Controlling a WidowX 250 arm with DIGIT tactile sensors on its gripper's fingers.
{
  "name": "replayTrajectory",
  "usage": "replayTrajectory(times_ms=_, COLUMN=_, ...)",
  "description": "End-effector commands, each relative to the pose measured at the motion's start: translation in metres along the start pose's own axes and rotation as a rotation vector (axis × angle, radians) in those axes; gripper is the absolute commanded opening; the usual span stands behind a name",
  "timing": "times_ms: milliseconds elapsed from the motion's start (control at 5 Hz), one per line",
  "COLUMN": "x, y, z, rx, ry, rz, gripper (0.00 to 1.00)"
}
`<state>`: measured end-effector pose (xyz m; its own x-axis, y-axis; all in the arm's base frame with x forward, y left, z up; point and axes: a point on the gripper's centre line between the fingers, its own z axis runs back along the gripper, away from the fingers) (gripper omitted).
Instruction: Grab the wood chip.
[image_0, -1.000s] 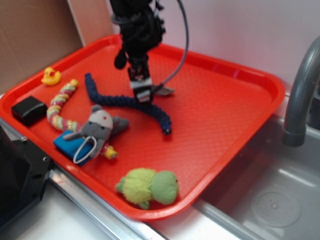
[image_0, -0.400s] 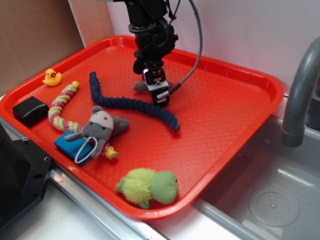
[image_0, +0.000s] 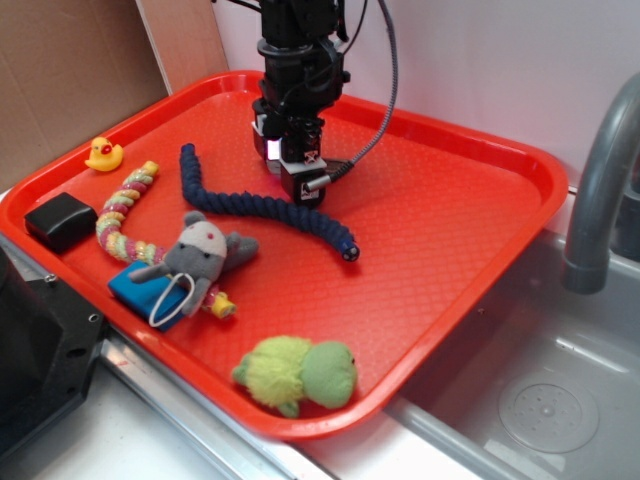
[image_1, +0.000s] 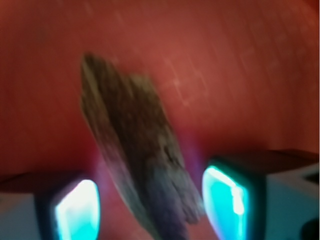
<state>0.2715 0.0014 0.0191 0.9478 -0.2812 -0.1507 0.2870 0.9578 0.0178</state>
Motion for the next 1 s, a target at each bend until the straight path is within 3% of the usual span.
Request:
replayTrajectory(times_ms=0, x=-0.025, y=-0.007, z=0.042, rx=0.045, ry=-0.084, rz=0.089, gripper=0.00)
replayTrajectory(times_ms=200, x=-0.044, y=-0.015, z=0.082, rx=0.043, ry=-0.160, rz=0.150, gripper=0.00)
replayTrajectory(times_ms=400, x=-0.066, y=-0.028, z=0.130, rx=-0.049, ry=-0.226, rz=0.329, gripper=0.00)
replayTrajectory(times_ms=600, x=-0.072, y=-0.036, z=0.166, rx=-0.108, ry=-0.196, rz=0.391, gripper=0.00)
replayTrajectory(times_ms=800, x=-0.079, y=-0.034, z=0.184, rx=-0.084, ry=-0.233, rz=0.423, gripper=0.00)
